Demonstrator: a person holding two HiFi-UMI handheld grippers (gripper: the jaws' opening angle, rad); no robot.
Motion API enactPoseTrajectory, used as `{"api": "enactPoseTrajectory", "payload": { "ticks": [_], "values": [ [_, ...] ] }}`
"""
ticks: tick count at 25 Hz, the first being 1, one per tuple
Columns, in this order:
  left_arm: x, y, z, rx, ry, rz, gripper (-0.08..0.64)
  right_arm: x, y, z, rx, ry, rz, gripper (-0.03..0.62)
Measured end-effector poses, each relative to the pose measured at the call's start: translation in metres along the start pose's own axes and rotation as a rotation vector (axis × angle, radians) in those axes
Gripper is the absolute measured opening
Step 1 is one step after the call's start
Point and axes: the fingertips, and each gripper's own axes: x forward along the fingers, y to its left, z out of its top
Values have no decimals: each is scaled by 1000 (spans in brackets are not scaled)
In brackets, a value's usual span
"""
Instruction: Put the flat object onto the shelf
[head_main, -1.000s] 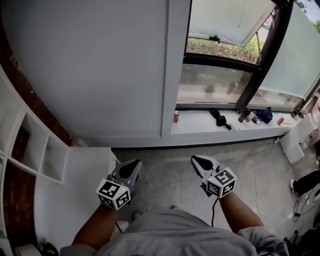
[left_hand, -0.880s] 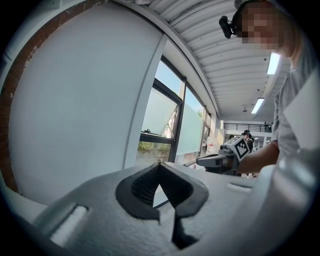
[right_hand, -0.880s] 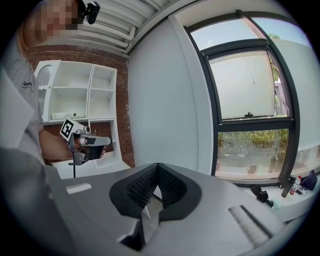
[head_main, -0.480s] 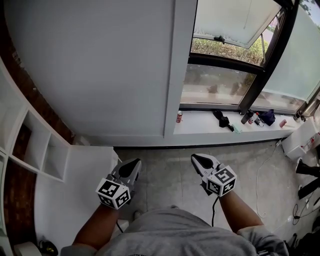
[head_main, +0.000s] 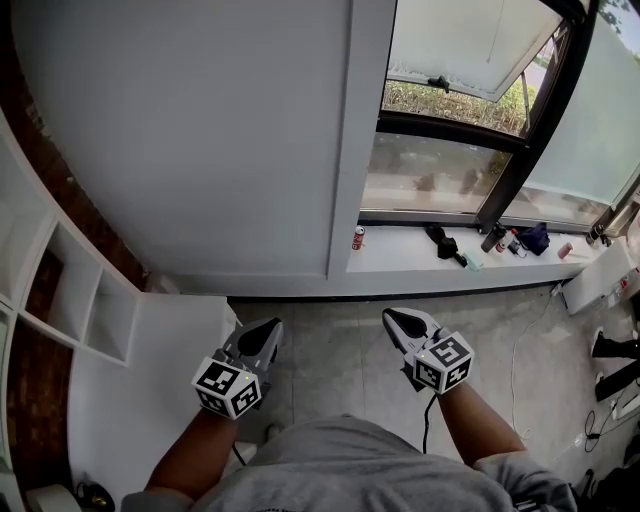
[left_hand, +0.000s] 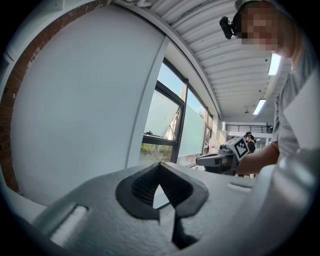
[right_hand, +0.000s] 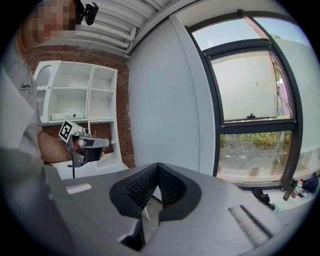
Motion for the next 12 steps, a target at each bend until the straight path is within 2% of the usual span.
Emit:
{"api": "enactPoseTrajectory", "payload": {
  "ticks": [12],
  "values": [
    [-3, 0, 1, -2, -6, 3, 0, 2, 3, -1, -2, 7, 9, 8]
  ]
}}
